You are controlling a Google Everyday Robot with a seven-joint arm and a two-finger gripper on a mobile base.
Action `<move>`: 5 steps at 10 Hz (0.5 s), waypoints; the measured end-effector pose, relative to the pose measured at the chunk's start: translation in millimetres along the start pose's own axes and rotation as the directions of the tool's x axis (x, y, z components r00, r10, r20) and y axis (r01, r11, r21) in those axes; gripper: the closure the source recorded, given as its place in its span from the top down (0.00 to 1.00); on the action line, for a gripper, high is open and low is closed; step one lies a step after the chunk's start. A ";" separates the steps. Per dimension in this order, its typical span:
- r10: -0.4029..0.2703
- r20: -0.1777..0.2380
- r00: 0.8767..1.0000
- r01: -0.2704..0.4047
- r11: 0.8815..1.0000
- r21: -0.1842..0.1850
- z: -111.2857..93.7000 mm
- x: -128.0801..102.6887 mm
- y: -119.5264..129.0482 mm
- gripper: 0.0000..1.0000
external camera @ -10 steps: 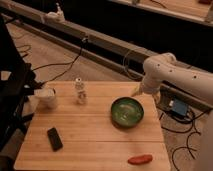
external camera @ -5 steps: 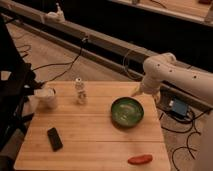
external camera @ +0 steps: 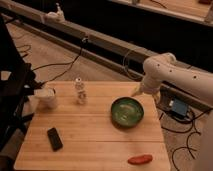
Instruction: Drag the pepper across the table
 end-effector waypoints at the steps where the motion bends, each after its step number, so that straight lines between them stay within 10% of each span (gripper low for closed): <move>1: -0.035 0.001 0.999 0.035 0.999 -0.002 0.2 -3.7 -1.7 0.79; 5: -0.312 0.034 0.949 0.313 0.950 -0.008 5.4 -51.6 -17.4 0.79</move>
